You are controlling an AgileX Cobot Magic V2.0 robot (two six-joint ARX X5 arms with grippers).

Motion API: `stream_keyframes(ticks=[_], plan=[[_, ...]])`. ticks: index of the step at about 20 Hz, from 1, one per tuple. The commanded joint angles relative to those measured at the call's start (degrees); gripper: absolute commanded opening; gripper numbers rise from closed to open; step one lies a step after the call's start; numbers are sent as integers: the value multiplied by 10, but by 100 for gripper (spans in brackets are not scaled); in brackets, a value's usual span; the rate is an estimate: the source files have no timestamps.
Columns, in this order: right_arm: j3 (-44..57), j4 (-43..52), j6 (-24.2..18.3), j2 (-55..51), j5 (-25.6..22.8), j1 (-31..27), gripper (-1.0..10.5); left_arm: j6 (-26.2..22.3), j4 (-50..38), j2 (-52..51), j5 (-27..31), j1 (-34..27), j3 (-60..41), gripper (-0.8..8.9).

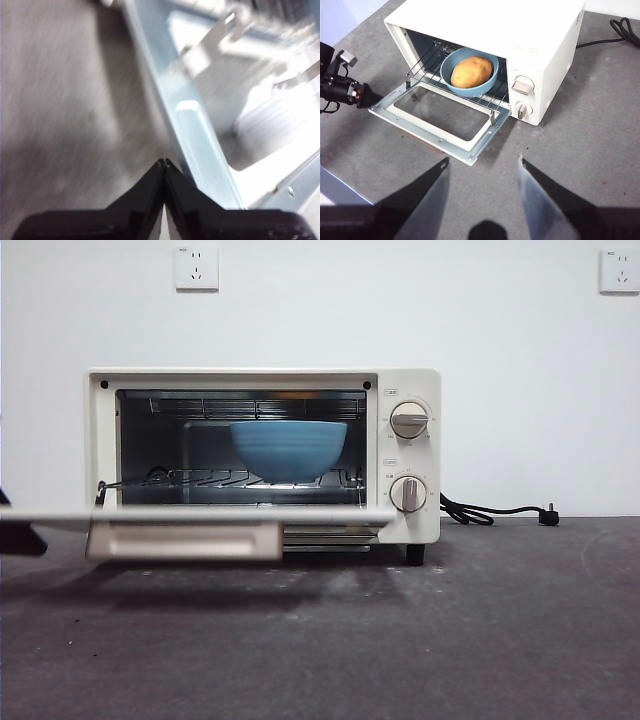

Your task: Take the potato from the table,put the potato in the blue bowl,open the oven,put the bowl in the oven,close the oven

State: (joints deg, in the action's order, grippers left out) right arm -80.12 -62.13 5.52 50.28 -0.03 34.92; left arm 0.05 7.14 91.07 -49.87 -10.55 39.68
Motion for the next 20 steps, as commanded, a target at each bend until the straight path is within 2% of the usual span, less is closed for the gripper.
stream_keyframes(ticks=[1, 5, 13, 18, 20], plan=[[1, 0, 6, 0, -1, 1, 220, 46, -40, 0, -64, -1, -2, -8], [1, -2, 7, 0, -1, 1, 220, 81, -87, -9, -74, -6, -2, -8], [1, -3, 15, 0, -1, 1, 220, 179, -240, -17, -63, -8, 13, -8], [1, -11, 20, 0, -1, 1, 220, 195, -268, -17, -22, -6, 38, -8], [1, -14, 20, 0, -1, 1, 220, 195, -268, -17, -25, -6, 47, -8]])
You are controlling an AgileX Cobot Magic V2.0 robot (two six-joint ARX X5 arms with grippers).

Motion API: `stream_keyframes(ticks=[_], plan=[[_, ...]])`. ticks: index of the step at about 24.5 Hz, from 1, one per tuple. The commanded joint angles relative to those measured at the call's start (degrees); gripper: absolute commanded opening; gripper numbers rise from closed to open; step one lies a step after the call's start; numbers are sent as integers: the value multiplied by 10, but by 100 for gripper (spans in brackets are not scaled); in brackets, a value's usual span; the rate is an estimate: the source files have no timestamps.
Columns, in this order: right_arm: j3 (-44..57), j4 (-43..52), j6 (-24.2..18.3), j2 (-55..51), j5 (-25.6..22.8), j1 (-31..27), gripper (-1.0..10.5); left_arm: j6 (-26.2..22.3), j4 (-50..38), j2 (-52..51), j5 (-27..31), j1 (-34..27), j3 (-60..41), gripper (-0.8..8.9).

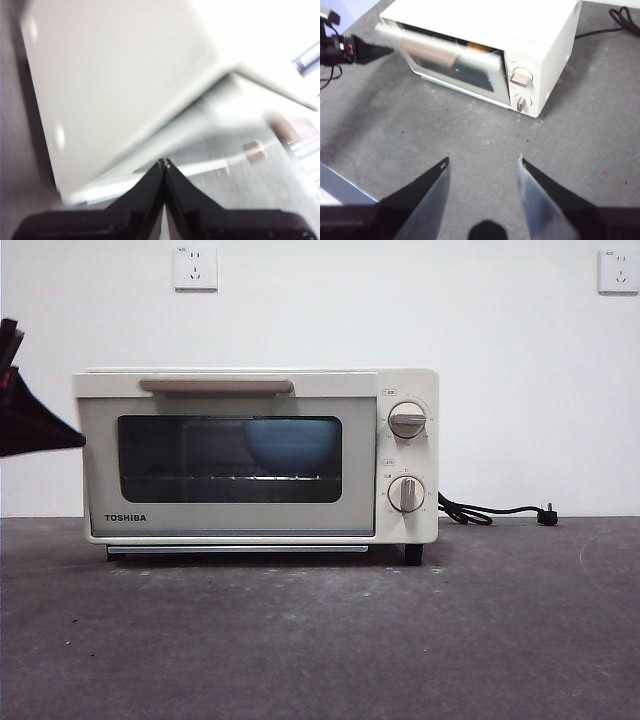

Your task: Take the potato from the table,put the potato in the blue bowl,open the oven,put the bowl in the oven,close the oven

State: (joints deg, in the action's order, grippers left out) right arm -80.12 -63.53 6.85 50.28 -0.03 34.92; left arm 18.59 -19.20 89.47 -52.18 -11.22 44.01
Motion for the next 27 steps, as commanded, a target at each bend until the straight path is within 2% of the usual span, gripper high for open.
stream_keyframes(ticks=[1, 10, 17, 21, 27], plan=[[1, 0, 6, 0, -1, 1, 220, 10, -4, -1, -9, 0, 9, -8], [1, 0, 6, 2, 1, 1, 220, -2, 59, -68, -14, 9, 12, -8], [1, -4, 6, 11, 5, 1, 220, -53, 191, -205, 67, 26, 12, -8], [1, -8, -2, 17, 43, 1, 220, -69, 267, -292, 99, 32, 13, -8], [1, -16, -18, 26, 67, 1, 220, -103, 407, -418, 148, 47, 15, -8]])
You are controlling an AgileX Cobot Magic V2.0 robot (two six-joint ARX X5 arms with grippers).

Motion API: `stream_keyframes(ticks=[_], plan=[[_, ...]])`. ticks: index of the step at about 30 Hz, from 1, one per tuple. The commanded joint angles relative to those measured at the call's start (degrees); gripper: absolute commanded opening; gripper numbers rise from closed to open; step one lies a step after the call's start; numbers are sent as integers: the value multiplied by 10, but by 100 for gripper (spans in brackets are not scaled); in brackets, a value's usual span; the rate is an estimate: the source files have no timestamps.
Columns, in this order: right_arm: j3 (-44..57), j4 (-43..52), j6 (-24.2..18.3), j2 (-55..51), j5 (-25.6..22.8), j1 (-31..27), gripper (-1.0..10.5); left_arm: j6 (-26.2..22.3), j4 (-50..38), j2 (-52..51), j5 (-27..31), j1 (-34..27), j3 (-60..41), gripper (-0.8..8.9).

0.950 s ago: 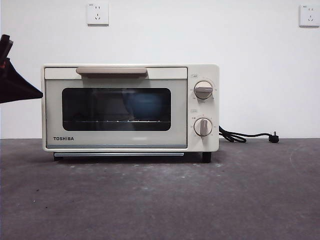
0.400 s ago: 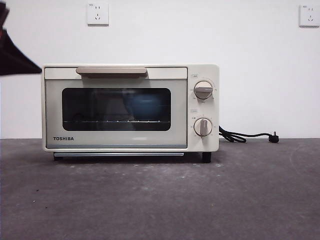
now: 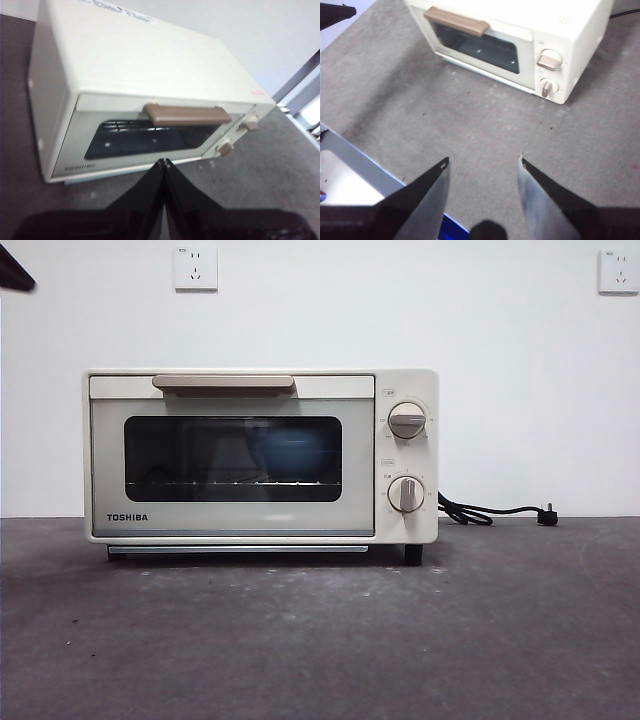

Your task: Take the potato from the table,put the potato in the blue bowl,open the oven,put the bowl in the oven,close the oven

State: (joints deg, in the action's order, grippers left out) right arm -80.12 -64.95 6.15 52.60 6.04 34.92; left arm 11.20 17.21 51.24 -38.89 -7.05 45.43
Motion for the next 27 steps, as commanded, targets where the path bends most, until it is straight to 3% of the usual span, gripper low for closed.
stream_keyframes(ticks=[1, 8, 14, 20, 23, 27], plan=[[1, -3, -14, 5, 13, 1, 220, -33, 68, -56, 21, 7, 1, -8], [1, -3, -23, 12, 31, 1, 219, -84, 257, -148, 67, 20, 40, -8], [1, -11, -24, 14, 31, 1, 218, -108, 370, -174, 82, 23, 109, -8], [1, -28, -27, 15, 31, 1, 205, -115, 400, -174, 89, 23, 155, -8], [1, -38, -30, 15, 31, 1, -1, -115, 400, -174, 87, 23, 158, -8], [1, -40, -37, 15, 31, 1, -12, -114, 402, -174, 87, 23, 158, -8]])
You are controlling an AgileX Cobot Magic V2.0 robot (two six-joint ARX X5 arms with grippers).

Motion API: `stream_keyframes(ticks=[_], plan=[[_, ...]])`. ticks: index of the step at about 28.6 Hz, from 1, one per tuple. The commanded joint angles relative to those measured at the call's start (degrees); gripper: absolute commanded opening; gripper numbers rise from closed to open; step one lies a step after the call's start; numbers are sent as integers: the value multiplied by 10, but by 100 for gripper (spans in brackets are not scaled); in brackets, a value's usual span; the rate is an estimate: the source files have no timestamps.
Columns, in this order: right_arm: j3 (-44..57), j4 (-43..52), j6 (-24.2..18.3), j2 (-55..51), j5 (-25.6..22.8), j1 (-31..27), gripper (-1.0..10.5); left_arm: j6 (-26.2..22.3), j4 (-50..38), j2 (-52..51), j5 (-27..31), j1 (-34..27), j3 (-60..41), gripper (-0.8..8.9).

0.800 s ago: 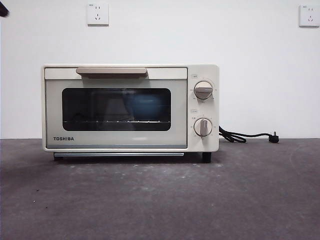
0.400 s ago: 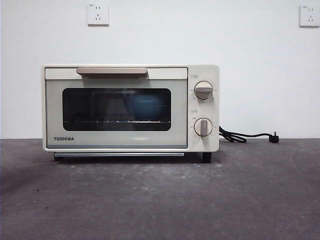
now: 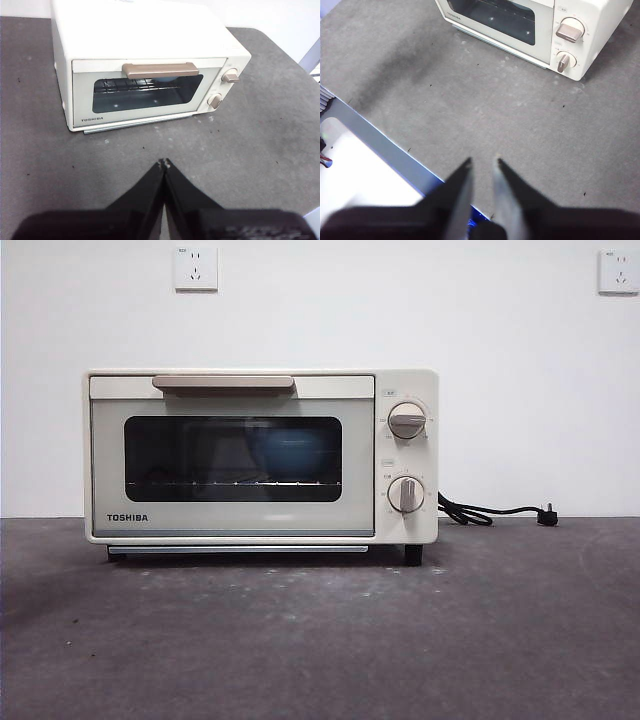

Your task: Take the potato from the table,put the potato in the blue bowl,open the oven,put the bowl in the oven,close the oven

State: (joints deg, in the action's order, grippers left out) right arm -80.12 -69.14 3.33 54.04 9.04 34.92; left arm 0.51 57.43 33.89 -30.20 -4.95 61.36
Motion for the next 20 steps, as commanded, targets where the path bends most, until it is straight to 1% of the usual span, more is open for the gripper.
stream_keyframes(ticks=[1, 4, 7, 20], plan=[[1, 3, -9, 1, 0, 1, -12, -7, -1, -1, 0, 2, -1, -8], [1, 7, -7, 1, 0, 1, -11, -7, 0, -1, 0, 2, -1, -4], [1, 9, 14, 0, 0, 1, 3, -7, 2, -1, 0, 2, -1, -4], [1, 9, 13, -3, -4, 0, 3, -6, 2, 3, 1, 1, -1, -4]])
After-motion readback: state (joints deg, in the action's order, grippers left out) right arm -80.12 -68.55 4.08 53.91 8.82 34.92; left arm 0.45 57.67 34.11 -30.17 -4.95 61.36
